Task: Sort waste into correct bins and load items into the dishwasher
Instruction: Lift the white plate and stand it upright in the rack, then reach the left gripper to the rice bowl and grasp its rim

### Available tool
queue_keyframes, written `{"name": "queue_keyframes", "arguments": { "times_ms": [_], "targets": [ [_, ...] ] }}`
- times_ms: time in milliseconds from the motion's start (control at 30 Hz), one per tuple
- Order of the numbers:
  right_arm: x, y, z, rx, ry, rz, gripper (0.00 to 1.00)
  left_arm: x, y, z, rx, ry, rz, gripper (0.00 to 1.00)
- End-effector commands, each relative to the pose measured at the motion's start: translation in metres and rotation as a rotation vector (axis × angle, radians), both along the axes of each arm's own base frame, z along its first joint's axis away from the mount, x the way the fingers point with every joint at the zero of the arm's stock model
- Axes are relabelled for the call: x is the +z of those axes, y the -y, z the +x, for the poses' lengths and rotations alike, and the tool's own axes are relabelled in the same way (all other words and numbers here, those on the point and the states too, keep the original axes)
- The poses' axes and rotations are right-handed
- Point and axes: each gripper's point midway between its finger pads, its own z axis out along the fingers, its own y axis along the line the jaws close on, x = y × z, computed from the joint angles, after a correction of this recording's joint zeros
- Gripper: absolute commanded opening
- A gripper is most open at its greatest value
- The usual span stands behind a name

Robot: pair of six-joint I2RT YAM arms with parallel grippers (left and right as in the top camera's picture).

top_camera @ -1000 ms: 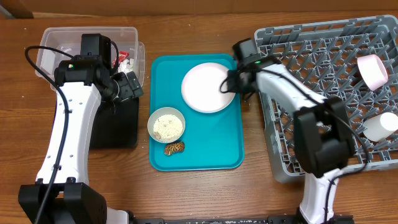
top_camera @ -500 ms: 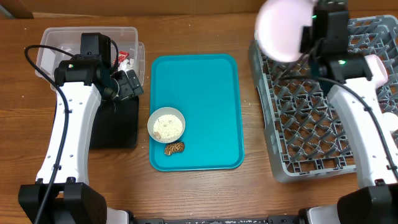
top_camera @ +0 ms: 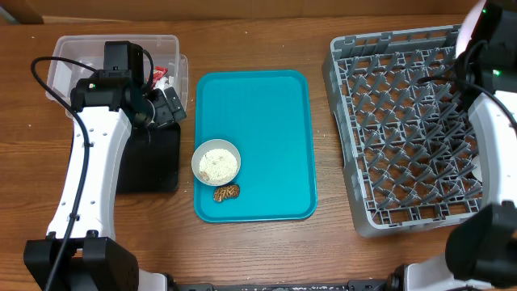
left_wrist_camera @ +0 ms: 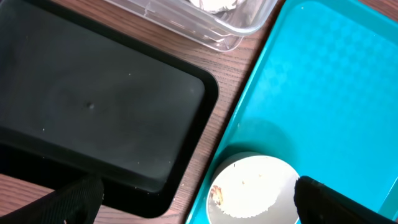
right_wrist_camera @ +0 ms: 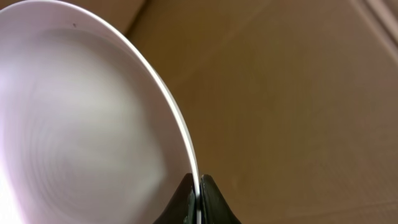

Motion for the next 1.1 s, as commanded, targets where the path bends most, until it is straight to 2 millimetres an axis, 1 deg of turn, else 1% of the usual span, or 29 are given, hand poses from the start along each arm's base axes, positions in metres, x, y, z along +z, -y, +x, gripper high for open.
{"name": "queue_keyframes", "arguments": {
  "times_ms": [0, 33, 167, 433, 567, 633, 733, 867, 900, 933, 967, 1000, 1067],
  "targets": [
    [-0.023, 0.002, 0.003, -0.014, -0.066, -0.009, 0.04, 0.010, -0.001, 0.002, 0.004, 0.031, 0.008, 1.00],
    [-0.034, -0.001, 0.005, -0.015, -0.074, 0.005, 0.04, 0.010, -0.001, 0.002, 0.004, 0.031, 0.008, 1.00],
    [-0.061, -0.010, 0.003, -0.033, -0.079, 0.059, 0.04, 0.009, -0.001, 0.002, 0.004, 0.031, 0.008, 1.00],
    [-0.081, -0.021, 0.000, -0.020, -0.082, 0.158, 0.04, 0.009, -0.001, 0.002, 0.004, 0.030, 0.008, 1.00],
    [-0.095, -0.036, 0.003, 0.012, -0.071, 0.249, 0.04, 0.009, -0.001, 0.002, 0.004, 0.030, 0.008, 1.00],
    [-0.105, -0.059, 0.008, 0.064, -0.080, 0.317, 0.04, 0.009, -0.001, 0.002, 0.004, 0.030, 0.008, 1.00],
    [-0.111, -0.088, 0.014, 0.130, -0.105, 0.352, 0.04, 0.009, -0.001, 0.001, 0.004, 0.030, 0.008, 1.00],
    [-0.118, -0.116, 0.012, 0.159, -0.139, 0.378, 0.04, 0.009, -0.001, 0.001, 0.004, 0.029, 0.008, 1.00],
    [-0.122, -0.126, 0.008, 0.162, -0.155, 0.389, 0.13, 0.009, -0.001, 0.001, 0.004, 0.029, 0.008, 1.00],
    [-0.124, -0.131, 0.006, 0.160, -0.161, 0.399, 0.24, 0.009, -0.001, 0.001, 0.004, 0.029, 0.008, 1.00],
    [-0.125, -0.134, 0.005, 0.155, -0.159, 0.406, 0.41, 0.009, -0.001, 0.001, 0.004, 0.028, 0.008, 1.00],
    [-0.125, -0.135, 0.004, 0.151, -0.155, 0.412, 0.49, 0.009, -0.001, 0.001, 0.004, 0.026, 0.008, 1.00],
    [-0.123, -0.140, 0.002, 0.156, -0.142, 0.446, 0.60, 0.009, -0.001, 0.000, 0.004, 0.024, 0.008, 1.00]
  ]
}}
